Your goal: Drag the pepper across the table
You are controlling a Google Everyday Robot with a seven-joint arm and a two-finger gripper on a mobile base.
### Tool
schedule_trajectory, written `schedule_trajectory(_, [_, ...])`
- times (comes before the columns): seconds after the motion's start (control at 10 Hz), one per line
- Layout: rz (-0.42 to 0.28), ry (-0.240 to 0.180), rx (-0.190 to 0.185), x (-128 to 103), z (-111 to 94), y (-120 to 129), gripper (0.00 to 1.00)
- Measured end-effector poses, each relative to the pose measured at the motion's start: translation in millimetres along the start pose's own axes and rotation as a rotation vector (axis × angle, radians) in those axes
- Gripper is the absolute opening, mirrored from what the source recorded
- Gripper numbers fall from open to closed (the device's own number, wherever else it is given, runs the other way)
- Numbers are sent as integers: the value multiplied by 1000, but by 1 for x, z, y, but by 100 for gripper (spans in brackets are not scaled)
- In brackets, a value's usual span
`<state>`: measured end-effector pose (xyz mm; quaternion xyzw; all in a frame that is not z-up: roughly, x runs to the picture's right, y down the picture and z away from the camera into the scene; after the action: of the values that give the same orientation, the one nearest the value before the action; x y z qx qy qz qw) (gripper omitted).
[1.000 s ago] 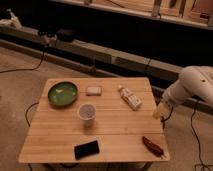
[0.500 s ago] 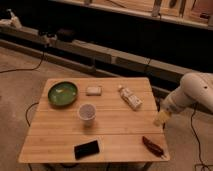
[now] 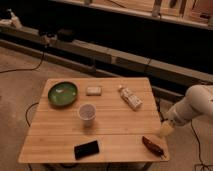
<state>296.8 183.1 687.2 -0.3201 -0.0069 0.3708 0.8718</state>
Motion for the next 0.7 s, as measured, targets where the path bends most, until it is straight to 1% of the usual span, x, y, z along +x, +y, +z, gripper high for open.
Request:
schedule_trajectory(0.3, [-4,2,4,-1,0,0,80])
schedule_trajectory(0.5, [-22,-7,27,0,10,4,80])
schedule_trajectory(0.7, [-22,-11,53,11,19,13,80])
